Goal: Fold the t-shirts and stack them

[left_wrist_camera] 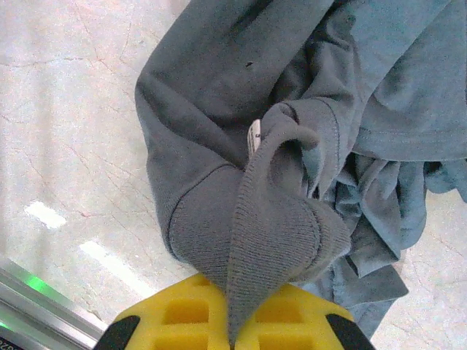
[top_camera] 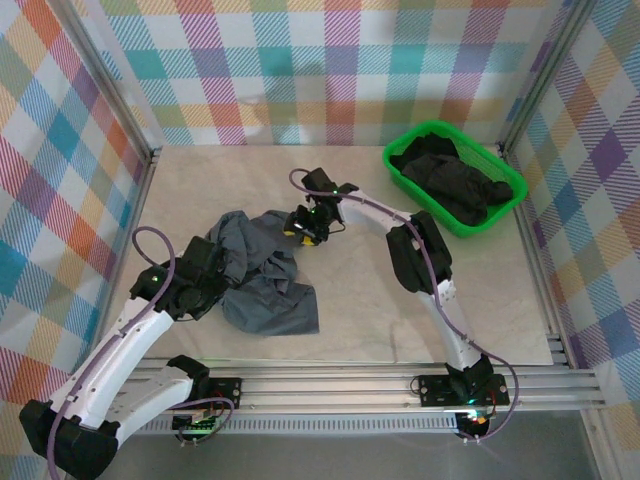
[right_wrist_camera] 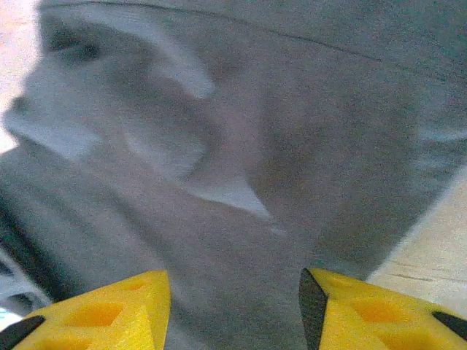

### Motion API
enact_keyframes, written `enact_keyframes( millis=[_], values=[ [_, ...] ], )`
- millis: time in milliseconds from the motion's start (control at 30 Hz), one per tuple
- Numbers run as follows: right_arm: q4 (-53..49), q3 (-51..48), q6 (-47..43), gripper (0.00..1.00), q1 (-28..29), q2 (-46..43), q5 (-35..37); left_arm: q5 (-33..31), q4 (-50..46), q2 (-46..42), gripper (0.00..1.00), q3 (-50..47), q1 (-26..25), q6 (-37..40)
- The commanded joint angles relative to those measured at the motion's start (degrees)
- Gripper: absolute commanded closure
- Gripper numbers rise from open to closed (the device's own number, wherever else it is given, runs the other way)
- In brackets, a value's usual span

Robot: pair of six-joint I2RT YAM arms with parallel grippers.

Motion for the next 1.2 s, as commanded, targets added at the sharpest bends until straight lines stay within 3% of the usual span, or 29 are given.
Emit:
enact_keyframes(
  millis=[0,233,567,700,767,833,1000,1167],
  values=[
    [-0.17,-3.57,2.61,0.46,-0.01,-3.88,2.39,-1.13,-1.43,0.14,1.00,1.05,1.28,2.26],
    [-6.02,-0.54,4.18,0.47,-0.01,0.58,1.56,-1.09,-1.09,1.35,1.00,1.73,2.82,4.59],
    [5.42,-9.04,20.00,0.46,1.70,-3.76,-3.07,-1.10,-0.76,1.83,1.00,1.89,3.22,5.85],
    [5.94,-6.13,23.74,0.61,1.83,-1.02,-3.91,-1.39,-0.41,1.78,1.00,1.78,3.44,6.02],
    [6.37,-6.23,24.76,0.84,1.13,-1.20,-1.68,-1.46,-0.32,2.06,1.00,2.10,3.87,6.58],
    [5.92,-6.53,23.62,1.00,-0.41,-2.53,2.06,-1.61,0.03,2.46,1.00,2.59,4.48,7.46],
    [0.75,-2.45,11.09,1.00,-6.75,-7.87,11.29,-0.96,1.38,3.96,1.00,4.25,8.58,11.20],
    [-3.35,0.05,-2.94,1.00,-10.73,-14.52,14.46,-0.40,3.27,6.40,1.00,6.75,13.13,15.70]
  ],
)
